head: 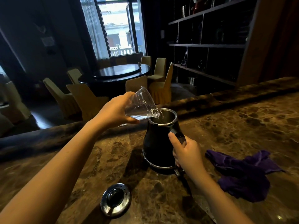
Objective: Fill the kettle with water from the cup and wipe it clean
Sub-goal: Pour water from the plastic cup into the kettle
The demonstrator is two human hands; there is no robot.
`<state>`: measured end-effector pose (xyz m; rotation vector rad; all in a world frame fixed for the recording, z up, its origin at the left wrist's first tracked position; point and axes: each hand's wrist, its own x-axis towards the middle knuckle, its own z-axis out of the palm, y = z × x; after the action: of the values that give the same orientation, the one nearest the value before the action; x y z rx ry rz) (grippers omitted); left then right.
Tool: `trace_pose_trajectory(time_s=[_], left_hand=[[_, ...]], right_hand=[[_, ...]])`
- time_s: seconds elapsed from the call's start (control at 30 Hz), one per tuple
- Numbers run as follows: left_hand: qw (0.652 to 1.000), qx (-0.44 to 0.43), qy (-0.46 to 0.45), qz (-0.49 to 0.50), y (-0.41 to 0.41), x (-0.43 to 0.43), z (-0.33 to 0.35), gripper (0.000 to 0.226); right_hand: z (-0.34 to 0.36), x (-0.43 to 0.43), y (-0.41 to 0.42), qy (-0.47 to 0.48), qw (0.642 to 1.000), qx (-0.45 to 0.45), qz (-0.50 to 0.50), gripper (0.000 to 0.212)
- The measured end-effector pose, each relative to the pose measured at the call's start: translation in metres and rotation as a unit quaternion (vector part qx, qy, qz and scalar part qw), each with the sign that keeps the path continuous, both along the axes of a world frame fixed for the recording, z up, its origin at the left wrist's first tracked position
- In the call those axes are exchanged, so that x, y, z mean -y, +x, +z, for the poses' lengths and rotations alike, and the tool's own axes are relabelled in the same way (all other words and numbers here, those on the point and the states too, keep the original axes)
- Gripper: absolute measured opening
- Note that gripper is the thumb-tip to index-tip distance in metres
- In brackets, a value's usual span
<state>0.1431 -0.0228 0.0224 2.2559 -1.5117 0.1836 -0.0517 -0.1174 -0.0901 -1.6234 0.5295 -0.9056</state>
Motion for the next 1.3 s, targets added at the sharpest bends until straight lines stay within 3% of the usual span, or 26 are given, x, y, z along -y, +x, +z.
trace_pose_trajectory(time_s=[0.83,1.3], left_hand=[[0.989,0.118,0.092,-0.020,-0.008,0.014,0.030,0.089],[0.951,0.275,0.141,-0.036,-0.018,0.036,0.042,0.086]], right_hand=[[0.000,0.000,0.001,0.005,1.000,-0.003,0.011,0.038],[0.002,0.000,-0.001,0.011,1.000,0.002,0.015,0.038]])
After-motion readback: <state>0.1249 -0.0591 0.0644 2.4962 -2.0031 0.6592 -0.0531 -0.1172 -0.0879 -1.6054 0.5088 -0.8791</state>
